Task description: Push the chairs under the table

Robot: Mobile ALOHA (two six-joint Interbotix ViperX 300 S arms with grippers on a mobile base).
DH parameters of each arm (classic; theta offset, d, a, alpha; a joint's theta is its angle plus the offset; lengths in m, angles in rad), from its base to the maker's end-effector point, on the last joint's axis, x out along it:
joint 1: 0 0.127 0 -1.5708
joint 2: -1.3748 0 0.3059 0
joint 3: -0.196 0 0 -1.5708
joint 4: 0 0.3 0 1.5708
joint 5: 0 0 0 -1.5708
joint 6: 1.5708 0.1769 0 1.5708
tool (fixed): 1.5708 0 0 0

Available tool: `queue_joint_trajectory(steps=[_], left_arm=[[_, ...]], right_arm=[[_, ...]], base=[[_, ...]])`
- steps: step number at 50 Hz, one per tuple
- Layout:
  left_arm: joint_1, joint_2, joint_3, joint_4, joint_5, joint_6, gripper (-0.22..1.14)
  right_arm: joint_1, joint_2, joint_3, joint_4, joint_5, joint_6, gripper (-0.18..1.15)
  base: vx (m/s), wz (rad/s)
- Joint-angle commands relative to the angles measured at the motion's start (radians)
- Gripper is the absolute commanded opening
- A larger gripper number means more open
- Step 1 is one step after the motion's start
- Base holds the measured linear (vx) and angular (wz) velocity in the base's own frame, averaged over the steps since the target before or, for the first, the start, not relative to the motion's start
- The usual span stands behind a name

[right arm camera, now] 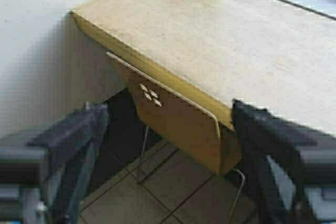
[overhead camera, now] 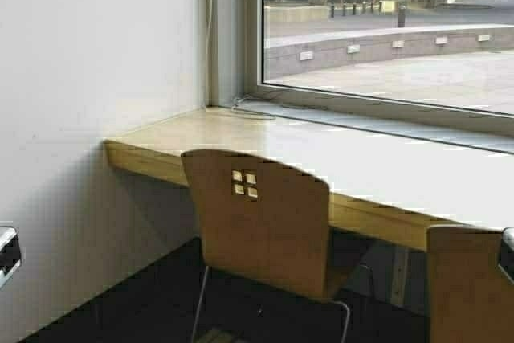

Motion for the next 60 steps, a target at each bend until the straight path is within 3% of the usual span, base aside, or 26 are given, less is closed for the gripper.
queue_joint_trajectory(steps=[1,42,60], left_arm=[[0.0,0.015,-0.014,0.003,-0.02,0.003,0.81],[0.0,0.049,-0.012,0.012,-0.072,-0.021,0.81],[0.0,0.048,-0.015,0.006,-0.074,-0.037,0.82]], right_arm=[[0.003,0.008,-0.028,0.003,-0.011,0.002,1.01],[0.003,0.058,-0.067,0.025,-0.005,0.002,1.01],[-0.018,0.055,-0.08,0.028,-0.003,0.002,1.01]], base=[[-0.39,0.12],[-0.37,0.12],[-0.38,-0.11]])
